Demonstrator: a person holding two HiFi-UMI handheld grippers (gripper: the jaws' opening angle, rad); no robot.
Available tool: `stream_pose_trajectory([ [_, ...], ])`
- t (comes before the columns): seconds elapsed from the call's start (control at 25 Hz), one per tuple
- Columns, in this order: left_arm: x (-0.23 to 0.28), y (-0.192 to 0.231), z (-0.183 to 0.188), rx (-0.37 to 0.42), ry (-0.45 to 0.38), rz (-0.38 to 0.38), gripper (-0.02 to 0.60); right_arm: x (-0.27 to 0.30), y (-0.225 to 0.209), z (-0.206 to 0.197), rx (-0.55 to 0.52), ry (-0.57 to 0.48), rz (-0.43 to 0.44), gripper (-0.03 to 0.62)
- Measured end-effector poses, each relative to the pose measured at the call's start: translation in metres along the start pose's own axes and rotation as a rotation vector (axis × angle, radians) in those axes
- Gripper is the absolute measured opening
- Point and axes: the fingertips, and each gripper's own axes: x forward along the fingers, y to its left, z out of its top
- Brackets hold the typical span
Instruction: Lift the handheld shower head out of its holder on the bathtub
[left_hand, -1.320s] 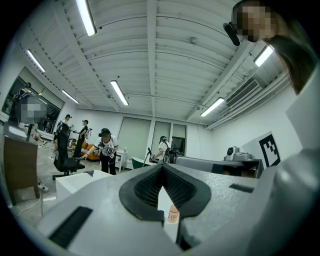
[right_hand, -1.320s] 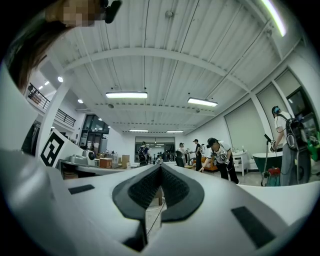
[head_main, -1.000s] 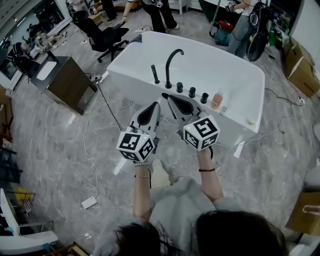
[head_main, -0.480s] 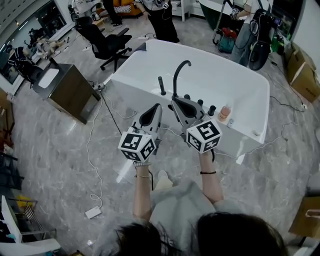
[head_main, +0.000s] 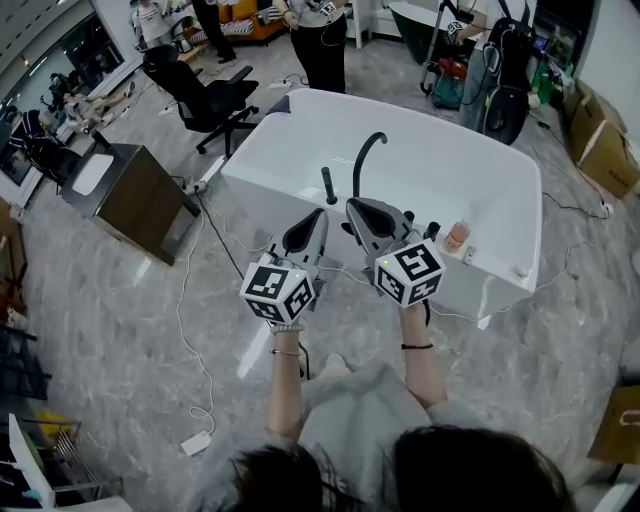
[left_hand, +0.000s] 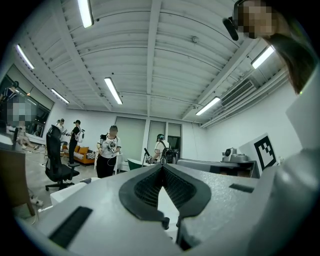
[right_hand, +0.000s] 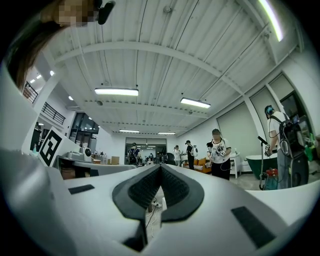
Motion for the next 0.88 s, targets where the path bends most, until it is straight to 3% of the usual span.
stream_pose_trajectory([
  [0.88,0.008,0.065,-0.018,-0.036,0.023,-0.063,0.005,0.056,-0.001,-0.024,-0.009,0.030,-0.084,0.000],
])
